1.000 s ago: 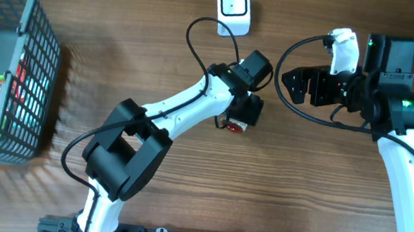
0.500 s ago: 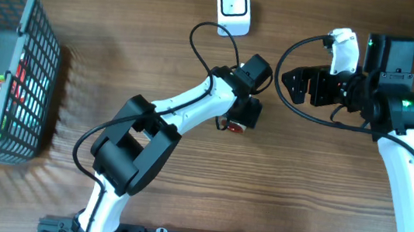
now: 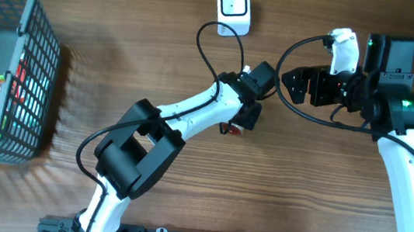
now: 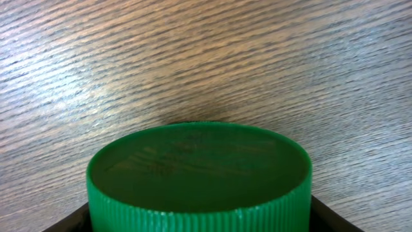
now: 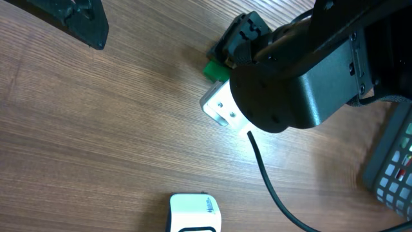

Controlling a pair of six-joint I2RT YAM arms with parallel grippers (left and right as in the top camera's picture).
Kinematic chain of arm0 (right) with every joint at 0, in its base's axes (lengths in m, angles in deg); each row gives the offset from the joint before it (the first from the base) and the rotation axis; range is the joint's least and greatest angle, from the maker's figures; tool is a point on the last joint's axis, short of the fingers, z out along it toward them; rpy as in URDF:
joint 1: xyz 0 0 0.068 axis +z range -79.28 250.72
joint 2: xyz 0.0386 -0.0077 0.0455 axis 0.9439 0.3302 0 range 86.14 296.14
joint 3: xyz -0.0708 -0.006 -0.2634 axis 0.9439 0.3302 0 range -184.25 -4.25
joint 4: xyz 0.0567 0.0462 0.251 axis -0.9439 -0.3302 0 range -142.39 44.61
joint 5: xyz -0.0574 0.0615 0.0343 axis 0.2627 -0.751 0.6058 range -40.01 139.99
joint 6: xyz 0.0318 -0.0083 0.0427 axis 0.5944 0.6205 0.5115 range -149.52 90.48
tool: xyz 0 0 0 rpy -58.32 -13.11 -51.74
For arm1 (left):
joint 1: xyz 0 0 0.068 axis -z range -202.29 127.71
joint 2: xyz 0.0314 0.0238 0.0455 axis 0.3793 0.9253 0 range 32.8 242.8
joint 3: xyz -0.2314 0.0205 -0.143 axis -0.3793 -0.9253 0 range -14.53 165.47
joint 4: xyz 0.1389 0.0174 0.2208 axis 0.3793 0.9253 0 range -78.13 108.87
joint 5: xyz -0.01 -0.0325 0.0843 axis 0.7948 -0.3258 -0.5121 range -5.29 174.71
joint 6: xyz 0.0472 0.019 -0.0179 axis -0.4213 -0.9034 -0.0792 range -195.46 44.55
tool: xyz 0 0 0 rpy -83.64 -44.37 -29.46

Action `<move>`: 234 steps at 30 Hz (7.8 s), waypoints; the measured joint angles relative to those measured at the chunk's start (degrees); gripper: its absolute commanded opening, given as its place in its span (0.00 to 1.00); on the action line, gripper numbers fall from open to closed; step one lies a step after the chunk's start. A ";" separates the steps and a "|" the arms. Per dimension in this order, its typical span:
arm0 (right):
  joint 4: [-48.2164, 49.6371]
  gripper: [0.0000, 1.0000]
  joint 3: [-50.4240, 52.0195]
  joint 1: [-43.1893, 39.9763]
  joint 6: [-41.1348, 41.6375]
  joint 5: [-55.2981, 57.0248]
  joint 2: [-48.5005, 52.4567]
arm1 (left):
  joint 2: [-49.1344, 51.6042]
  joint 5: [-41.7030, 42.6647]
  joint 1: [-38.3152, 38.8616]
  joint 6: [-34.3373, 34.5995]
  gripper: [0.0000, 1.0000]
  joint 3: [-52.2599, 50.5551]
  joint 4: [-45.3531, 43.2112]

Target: Scan the item barcode

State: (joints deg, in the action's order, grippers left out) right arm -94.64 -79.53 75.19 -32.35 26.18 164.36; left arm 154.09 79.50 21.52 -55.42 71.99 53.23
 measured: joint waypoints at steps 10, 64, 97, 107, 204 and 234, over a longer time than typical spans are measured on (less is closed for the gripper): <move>0.00 1.00 0.02 0.00 0.00 0.00 0.00 | 0.00 -0.07 0.00 -0.15 0.62 0.00 0.85; 0.00 1.00 0.00 0.00 0.00 0.02 0.00 | -2.89 -7.67 1.11 15.04 0.90 -0.02 3.13; 0.00 1.00 0.00 0.00 0.00 0.00 0.00 | -36.61 -8.15 -77.11 6.12 0.98 14.58 12.94; -0.02 1.00 0.02 0.00 0.00 0.00 0.00 | -18.71 -8.28 -89.70 8.35 1.00 14.47 22.45; -0.02 1.00 0.02 0.00 0.00 0.00 0.00 | -8.39 8.76 -24.76 10.49 1.00 -10.38 6.93; -0.04 1.00 0.02 0.00 0.00 0.00 0.00 | -25.46 0.61 -33.59 2.97 1.00 8.37 17.53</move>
State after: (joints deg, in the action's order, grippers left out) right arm -94.69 -79.51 75.19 -32.35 26.18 164.36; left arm 128.63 80.11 -12.07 -52.45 80.36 70.76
